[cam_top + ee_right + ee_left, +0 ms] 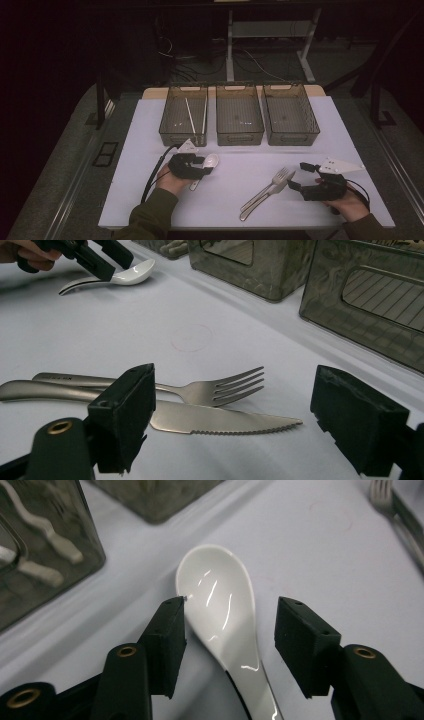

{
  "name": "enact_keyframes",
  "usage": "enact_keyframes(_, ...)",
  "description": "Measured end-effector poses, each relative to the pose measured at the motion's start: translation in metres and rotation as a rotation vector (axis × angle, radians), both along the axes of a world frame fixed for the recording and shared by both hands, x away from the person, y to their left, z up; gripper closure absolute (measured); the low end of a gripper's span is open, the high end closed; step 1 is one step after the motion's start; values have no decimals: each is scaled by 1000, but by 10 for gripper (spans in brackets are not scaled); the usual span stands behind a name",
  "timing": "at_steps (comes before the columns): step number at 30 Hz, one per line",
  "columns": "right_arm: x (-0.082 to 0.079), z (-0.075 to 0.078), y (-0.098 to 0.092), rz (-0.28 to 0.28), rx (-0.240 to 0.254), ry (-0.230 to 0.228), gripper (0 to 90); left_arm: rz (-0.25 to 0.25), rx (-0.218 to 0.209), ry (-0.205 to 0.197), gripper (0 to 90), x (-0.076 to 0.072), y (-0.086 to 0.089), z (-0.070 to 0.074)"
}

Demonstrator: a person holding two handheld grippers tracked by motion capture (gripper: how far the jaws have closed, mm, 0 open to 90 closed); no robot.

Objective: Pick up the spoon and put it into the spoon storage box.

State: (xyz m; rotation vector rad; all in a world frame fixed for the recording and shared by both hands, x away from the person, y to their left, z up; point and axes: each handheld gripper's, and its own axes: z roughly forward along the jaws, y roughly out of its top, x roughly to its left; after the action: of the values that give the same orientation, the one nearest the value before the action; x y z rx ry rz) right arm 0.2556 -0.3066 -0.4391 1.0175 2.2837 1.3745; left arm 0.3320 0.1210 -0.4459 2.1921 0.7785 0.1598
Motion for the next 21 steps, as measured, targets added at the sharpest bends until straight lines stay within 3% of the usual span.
enact_keyframes(4,0,0,0,-3,-1,-3,179,11,31,-2,532,0,0,-1)
enact_keyframes(11,0,1,0,-5,-2,-7,179,18,55,-29,533,-4,-2,-3)
enact_keyframes(21,-1,1,0,-9,-8,-16,179,41,36,-13,536,-4,-1,-4)
